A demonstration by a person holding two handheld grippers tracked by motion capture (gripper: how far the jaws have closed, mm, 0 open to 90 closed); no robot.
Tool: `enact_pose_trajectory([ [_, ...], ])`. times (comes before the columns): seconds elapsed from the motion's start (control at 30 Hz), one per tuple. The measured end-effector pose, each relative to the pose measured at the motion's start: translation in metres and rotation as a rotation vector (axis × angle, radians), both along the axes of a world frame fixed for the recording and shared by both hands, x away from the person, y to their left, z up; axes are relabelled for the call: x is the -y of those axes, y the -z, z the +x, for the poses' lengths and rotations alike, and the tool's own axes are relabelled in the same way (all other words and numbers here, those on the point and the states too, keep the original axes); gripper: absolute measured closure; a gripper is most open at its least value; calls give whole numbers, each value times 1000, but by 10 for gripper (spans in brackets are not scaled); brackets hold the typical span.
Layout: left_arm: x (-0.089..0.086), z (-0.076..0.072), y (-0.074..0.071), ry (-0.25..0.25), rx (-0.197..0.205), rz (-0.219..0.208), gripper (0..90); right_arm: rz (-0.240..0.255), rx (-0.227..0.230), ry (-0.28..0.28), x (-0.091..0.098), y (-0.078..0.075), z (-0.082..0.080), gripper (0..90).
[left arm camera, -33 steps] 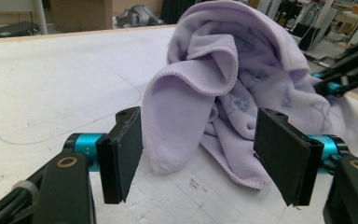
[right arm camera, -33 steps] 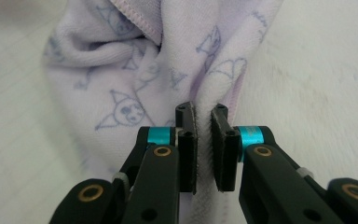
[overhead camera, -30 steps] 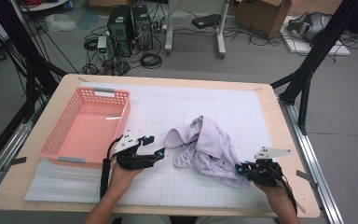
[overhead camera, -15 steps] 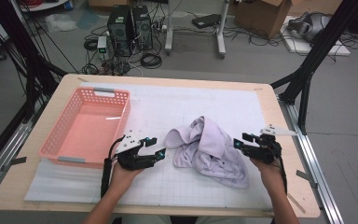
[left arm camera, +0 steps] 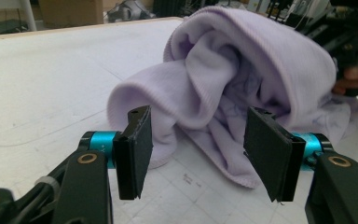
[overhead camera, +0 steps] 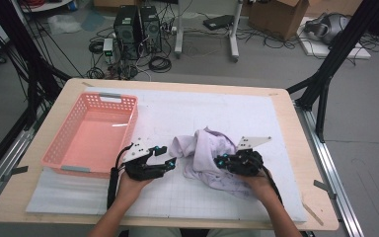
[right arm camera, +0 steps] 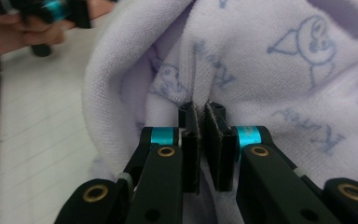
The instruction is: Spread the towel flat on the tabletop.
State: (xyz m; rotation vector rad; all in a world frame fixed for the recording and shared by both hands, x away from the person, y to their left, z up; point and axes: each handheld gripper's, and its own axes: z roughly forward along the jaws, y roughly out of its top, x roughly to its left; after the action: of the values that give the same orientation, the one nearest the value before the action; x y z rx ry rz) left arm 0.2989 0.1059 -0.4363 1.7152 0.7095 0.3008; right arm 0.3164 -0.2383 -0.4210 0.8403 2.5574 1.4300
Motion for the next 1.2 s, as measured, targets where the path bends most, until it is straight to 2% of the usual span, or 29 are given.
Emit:
enact_pose_trajectory([
  [0.07, 4, -1, -1, 33, -16, -27, 415, -19, 15, -44, -9, 1, -7, 849],
  [0.13, 9, -2, -2, 71, -32, -50, 407, -16, 25, -75, -13, -1, -13, 830],
  [0.17, 9, -2, -2, 71, -32, -50, 403, -20, 29, -87, -13, -3, -15, 811],
  [0.2, 16, -3, -4, 108, -51, -73, 402, -34, 41, -91, -14, -4, -16, 784],
  [0.23, 16, -3, -4, 108, -51, -73, 402, -53, 50, -87, -15, -4, -17, 775],
  [0.27, 24, -4, -7, 137, -55, -69, 401, -68, 53, -80, -17, -4, -18, 774],
  [0.3, 24, -4, -7, 137, -55, -69, 400, -68, 53, -80, -17, -4, -18, 774],
  [0.33, 34, -3, -8, 162, -47, -36, 400, -70, 53, -68, -17, -3, -17, 775],
  [0.4, 43, -3, -7, 167, -50, -5, 407, -70, 59, -65, -18, -2, -15, 768],
  [0.43, 47, -3, -5, 178, -52, 20, 455, -73, 59, -61, -17, -2, -15, 748],
  [0.47, 49, -4, -4, 184, -52, 54, 554, -67, 52, -55, -17, -2, -16, 705],
  [0.5, 52, -5, -3, 194, -48, 94, 694, -60, 51, -51, -16, -2, -16, 672],
  [0.53, 52, -5, -3, 194, -48, 94, 829, -60, 51, -51, -16, -2, -16, 672],
  [0.57, 55, -7, -1, 208, -30, 157, 866, -56, 53, -46, -14, -2, -18, 624],
  [0.6, 55, -7, -1, 208, -30, 157, 871, -56, 53, -46, -14, -2, -18, 624],
  [0.63, 53, -7, -1, 210, -30, 157, 873, -35, 56, -42, -10, -5, -18, 585],
  [0.7, 51, -7, -2, 206, -25, 152, 875, 7, 64, -21, -4, -11, -16, 564],
  [0.73, 49, -8, -3, 202, -26, 149, 875, 7, 64, -21, -4, -11, -16, 564],
  [0.77, 44, -8, -3, 203, -30, 147, 875, 64, 88, 21, 5, -19, -12, 553],
  [0.83, 42, -9, -2, 200, -35, 146, 875, 78, 115, 82, 12, -28, -3, 554],
  [0.87, 38, -12, 0, 199, -46, 147, 875, 62, 126, 124, 14, -33, 3, 547],
  [0.93, 36, -13, 0, 198, -48, 147, 875, -6, 157, 203, 13, -38, 18, 519],
  [1.0, 32, -15, 0, 197, -51, 148, 875, -56, 139, 241, 6, -37, 36, 470],
  [1.07, 29, -17, 0, 191, -48, 146, 875, -66, 73, 221, -4, -29, 55, 461],
  [1.1, 27, -17, -1, 184, -45, 148, 875, -61, 9, 200, -8, -24, 64, 514],
  [1.17, 21, -17, -3, 159, -38, 139, 876, -57, -70, 116, -13, -17, 77, 783],
  [1.2, 21, -17, -3, 159, -38, 139, 876, -57, -70, 116, -13, -17, 77, 783],
])
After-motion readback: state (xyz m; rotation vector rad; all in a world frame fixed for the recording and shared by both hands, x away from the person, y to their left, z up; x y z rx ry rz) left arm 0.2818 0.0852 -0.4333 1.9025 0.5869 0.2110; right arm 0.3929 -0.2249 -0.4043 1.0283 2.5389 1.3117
